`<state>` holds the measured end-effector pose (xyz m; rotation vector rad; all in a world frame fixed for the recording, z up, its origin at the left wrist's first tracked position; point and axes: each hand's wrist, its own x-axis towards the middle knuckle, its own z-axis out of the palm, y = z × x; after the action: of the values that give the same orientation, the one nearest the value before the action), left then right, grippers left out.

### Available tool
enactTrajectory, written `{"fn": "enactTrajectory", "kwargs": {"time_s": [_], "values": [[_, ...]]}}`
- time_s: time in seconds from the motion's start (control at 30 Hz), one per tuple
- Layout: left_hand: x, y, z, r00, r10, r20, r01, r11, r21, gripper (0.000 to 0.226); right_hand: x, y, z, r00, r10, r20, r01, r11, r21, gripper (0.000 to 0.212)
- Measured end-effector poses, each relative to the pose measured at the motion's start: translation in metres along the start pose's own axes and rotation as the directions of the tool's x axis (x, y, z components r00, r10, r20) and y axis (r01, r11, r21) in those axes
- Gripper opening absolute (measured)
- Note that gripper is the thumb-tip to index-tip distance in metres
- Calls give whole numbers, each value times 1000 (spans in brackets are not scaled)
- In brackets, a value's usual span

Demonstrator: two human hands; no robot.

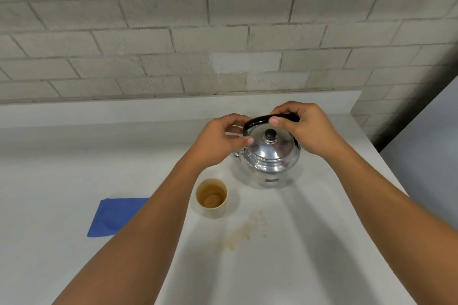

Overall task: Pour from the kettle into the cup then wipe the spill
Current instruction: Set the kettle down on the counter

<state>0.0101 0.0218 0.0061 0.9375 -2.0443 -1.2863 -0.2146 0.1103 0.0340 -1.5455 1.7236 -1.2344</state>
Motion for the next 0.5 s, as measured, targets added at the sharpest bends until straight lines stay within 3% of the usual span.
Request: {"fn": "enactTrajectory", "kwargs": {"time_s": [0.17,0.5], "values": [[21,-7,9,993,-6,-119,14,998,62,28,13,13,5,1000,14,-4,-14,1000,4,8],[43,-20,18,995,-80,-63,87,989,121,26,23,41,1,995,90,40,-88,995,-44,7]]}}
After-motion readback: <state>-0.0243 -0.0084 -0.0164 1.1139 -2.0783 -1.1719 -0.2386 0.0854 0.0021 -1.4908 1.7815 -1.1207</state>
